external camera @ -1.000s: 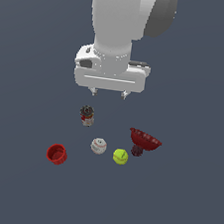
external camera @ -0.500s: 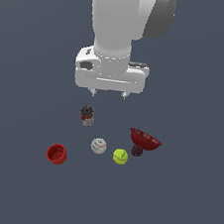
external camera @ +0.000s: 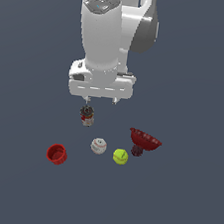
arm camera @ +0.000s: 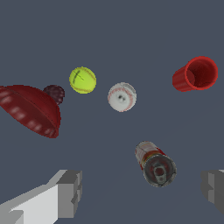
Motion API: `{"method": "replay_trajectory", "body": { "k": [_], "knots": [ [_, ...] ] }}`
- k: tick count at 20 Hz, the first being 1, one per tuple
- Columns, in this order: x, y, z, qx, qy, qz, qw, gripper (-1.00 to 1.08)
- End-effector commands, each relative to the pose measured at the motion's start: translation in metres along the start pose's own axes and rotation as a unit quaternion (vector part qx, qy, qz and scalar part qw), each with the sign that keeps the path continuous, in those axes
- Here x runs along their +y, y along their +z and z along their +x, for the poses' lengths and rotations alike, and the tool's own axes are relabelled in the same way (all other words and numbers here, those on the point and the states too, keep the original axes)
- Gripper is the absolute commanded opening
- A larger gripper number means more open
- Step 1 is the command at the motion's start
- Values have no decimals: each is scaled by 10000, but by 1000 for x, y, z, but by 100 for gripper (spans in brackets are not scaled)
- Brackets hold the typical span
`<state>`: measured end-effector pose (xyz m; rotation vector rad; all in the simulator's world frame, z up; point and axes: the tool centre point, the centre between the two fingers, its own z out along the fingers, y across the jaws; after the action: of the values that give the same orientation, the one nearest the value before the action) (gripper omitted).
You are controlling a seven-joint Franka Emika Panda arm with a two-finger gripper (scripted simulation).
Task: Pick up a designated object from a clutter of objects.
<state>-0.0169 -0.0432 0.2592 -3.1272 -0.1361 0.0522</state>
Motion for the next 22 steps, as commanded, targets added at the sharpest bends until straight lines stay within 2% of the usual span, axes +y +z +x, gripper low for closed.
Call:
{"method": "replay_trajectory", "body": {
  "k": [1, 12, 22],
  "knots": [
    [10, 17, -5, 19, -122, 3, 9999, 100],
    [57, 97, -46, 120, -757, -31, 9971, 100],
    [75, 130, -71, 154, -1044, -75, 9944, 100]
  ]
}}
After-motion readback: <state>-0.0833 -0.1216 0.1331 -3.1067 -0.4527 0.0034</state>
